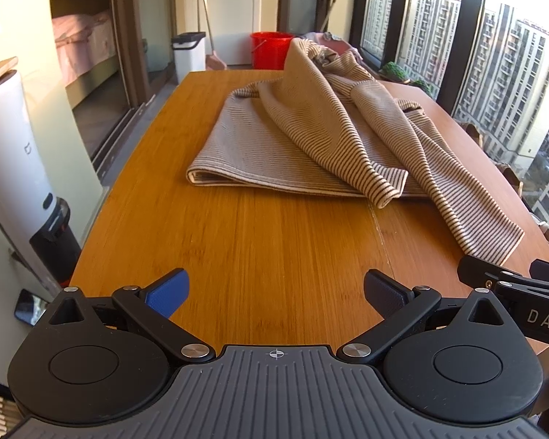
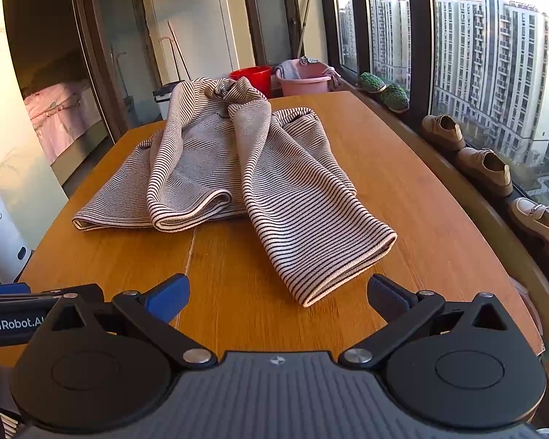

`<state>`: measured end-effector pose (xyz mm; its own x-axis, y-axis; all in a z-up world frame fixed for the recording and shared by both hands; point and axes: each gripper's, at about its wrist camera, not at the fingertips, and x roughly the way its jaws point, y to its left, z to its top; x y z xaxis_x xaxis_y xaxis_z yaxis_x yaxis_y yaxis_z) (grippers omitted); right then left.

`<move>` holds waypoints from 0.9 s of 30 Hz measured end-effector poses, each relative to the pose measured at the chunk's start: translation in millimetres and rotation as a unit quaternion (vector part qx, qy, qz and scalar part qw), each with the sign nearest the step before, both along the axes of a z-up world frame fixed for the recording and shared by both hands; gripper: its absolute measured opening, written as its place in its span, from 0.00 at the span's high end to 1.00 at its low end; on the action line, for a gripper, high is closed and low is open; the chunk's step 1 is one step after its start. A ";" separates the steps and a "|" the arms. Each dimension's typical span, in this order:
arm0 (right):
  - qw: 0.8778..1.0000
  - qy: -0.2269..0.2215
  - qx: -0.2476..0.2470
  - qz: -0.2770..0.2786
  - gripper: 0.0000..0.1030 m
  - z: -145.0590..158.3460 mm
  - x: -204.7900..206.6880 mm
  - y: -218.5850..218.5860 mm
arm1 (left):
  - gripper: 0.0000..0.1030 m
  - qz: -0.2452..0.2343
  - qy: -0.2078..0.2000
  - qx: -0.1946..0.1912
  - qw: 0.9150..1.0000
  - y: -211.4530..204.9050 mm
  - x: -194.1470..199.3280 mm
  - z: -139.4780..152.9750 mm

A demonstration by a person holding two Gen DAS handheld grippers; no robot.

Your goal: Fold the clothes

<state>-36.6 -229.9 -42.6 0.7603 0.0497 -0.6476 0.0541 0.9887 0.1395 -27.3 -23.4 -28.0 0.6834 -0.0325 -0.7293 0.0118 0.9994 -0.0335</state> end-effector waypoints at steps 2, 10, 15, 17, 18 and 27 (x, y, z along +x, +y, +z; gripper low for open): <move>1.000 0.003 0.000 0.000 0.00 -0.9 1.0 -0.2 | 0.00 0.001 0.003 -0.001 1.000 0.7 1.7 -1.7; 1.000 0.010 0.003 -0.003 0.00 -4.8 10.2 -7.0 | 0.00 -0.007 0.023 -0.035 0.999 7.5 19.0 -7.3; 1.000 -0.006 0.016 0.004 0.00 -0.7 26.8 -19.6 | 0.00 -0.031 -0.009 -0.018 0.999 2.9 40.1 0.8; 0.999 -0.016 0.025 0.013 0.00 1.0 36.0 -25.2 | 0.00 -0.053 -0.024 -0.013 0.998 1.1 53.4 6.3; 0.999 -0.020 0.029 0.020 0.00 1.6 40.8 -27.8 | 0.00 -0.072 -0.015 -0.017 0.997 0.9 64.3 8.2; 0.994 -0.067 0.004 0.082 0.00 10.1 111.7 -15.4 | 0.00 -0.126 -0.081 -0.026 0.988 -8.4 156.7 28.7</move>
